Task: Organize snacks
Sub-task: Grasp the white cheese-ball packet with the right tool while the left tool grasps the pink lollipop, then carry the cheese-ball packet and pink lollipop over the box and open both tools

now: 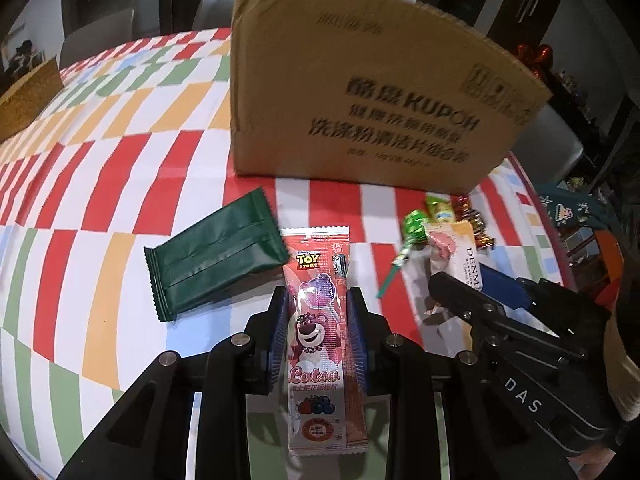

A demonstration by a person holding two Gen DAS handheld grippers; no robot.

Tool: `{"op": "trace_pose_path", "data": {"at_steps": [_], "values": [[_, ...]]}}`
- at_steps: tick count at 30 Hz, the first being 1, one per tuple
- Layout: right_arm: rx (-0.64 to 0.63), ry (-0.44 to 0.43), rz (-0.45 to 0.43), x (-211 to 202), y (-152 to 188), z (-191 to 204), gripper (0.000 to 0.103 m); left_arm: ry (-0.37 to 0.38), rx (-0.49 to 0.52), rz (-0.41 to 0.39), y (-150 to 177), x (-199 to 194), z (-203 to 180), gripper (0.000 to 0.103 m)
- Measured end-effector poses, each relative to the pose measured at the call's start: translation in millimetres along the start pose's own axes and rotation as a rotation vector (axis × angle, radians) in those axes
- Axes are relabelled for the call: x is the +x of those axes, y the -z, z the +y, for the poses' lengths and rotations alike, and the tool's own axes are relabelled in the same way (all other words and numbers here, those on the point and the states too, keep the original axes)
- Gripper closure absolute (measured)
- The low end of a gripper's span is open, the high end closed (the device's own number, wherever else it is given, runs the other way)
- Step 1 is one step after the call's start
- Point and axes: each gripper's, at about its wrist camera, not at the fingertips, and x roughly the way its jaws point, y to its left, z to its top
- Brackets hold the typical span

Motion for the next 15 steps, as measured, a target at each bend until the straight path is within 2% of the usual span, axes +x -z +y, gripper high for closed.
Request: {"op": "trace_pose_path", "data": {"at_steps": [15], "values": [[0.014, -0.024, -0.175, -76.5, -16.7, -3.1, 0.068, 0.036, 0.078, -0.176, -18.1, -77.7, -25.2, 0.074]]}}
